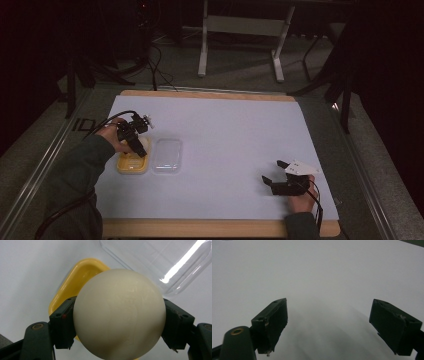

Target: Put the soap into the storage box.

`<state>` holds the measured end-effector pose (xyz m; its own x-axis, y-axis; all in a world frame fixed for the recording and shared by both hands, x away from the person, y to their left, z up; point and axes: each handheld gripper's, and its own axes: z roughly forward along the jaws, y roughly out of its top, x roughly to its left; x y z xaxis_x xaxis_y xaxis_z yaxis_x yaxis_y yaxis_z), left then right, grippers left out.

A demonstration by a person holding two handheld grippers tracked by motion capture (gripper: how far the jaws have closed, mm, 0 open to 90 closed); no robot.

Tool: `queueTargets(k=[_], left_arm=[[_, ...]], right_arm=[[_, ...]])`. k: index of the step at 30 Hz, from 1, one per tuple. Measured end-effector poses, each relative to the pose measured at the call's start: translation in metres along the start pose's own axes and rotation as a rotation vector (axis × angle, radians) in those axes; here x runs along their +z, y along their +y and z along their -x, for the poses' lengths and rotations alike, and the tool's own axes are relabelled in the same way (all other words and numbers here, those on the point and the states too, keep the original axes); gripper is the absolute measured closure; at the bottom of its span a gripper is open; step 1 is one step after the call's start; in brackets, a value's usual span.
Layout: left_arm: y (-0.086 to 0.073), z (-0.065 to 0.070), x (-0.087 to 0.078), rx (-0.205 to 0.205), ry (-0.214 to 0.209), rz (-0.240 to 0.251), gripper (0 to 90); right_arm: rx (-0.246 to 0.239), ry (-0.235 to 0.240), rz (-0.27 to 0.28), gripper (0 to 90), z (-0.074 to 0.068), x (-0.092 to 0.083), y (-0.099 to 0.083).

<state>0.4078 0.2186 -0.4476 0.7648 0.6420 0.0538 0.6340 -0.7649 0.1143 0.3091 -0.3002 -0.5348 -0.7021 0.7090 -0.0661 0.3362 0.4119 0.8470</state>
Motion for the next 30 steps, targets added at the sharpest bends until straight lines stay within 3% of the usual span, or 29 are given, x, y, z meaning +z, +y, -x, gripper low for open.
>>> queueTargets(k=[18, 30], left_arm=[[-0.010, -0.002, 0.011, -0.010, -0.015, -0.010, 25.7], [-0.017, -0.007, 0.024, -0.033, -0.030, -0.049, 25.6]], right_arm=[[0.000, -0.002, 0.000, 14.8, 0.000, 0.000, 0.000], [0.000, -0.002, -0.001, 14.8, 0.000, 0.000, 0.000]])
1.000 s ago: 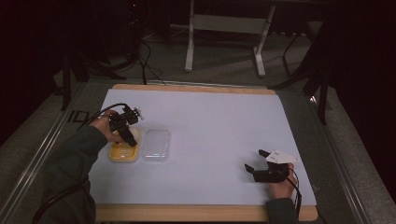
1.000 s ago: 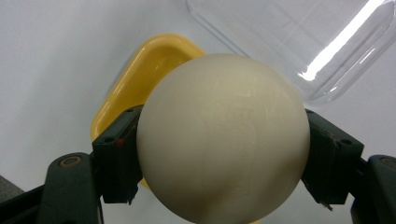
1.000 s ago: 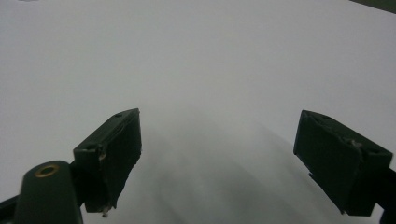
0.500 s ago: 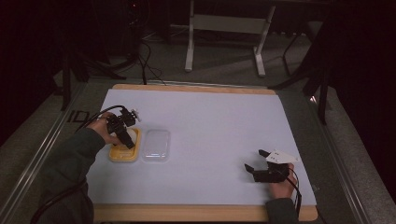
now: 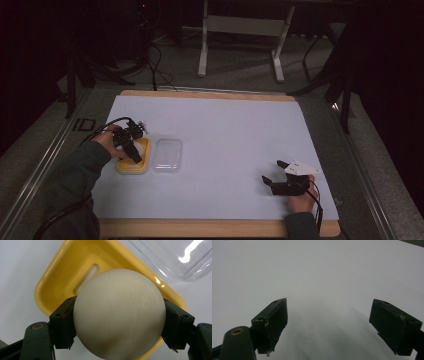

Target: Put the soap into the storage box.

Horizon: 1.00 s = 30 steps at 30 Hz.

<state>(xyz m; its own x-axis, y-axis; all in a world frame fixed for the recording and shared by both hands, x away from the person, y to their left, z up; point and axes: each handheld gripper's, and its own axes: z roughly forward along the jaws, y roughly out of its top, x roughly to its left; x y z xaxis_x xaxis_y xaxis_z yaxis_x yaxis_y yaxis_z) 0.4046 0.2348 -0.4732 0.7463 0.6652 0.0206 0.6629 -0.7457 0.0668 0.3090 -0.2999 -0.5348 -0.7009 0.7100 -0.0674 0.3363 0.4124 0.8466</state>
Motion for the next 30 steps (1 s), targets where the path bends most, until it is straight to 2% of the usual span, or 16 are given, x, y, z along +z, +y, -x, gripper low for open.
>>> queueTargets(k=[2, 3, 6, 7, 8, 10, 11, 12, 21, 24, 25, 30], left_arm=[[0.000, 0.000, 0.003, -0.005, -0.031, -0.016, 25.2], [-0.001, 0.000, 0.003, -0.002, -0.024, -0.009, 17.1], [-0.001, 0.000, 0.001, -0.007, -0.036, 0.002, 15.3], [-0.002, -0.001, -0.004, -0.017, -0.027, 0.040, 15.2], [-0.004, -0.003, -0.008, -0.023, -0.039, 0.069, 15.7], [-0.004, -0.003, -0.011, -0.020, -0.039, 0.081, 15.8], [-0.006, -0.002, -0.016, -0.023, -0.040, 0.109, 15.9], [-0.006, -0.002, -0.016, -0.023, -0.040, 0.109, 15.9], [-0.008, 0.006, -0.047, 0.017, -0.007, 0.214, 16.8], [-0.008, 0.007, -0.049, 0.021, -0.003, 0.220, 17.2], [-0.007, 0.011, -0.053, 0.033, 0.009, 0.234, 17.2], [-0.004, 0.018, -0.056, 0.054, 0.022, 0.261, 18.5]], right_arm=[[-0.001, 0.000, -0.001, 14.8, 0.000, 0.000, 0.000], [-0.002, 0.000, -0.001, 14.8, 0.000, 0.000, 0.000], [-0.003, 0.000, -0.001, 14.8, 0.000, 0.000, 0.000], [-0.002, 0.000, -0.001, 14.8, 0.000, 0.000, 0.000], [-0.003, -0.001, -0.001, 14.8, 0.000, 0.000, 0.000], [-0.001, -0.002, -0.002, 14.8, 0.000, 0.000, 0.000], [-0.003, -0.001, -0.002, 14.9, 0.000, 0.000, 0.000], [-0.003, -0.001, -0.002, 14.9, 0.000, 0.000, 0.000], [-0.003, -0.002, -0.005, 14.8, 0.000, 0.000, 0.000], [-0.003, -0.002, -0.005, 14.8, 0.000, 0.000, 0.000], [-0.002, -0.003, -0.006, 14.9, 0.000, 0.000, 0.000], [0.002, -0.004, -0.015, 14.9, 0.000, 0.001, 0.001]])
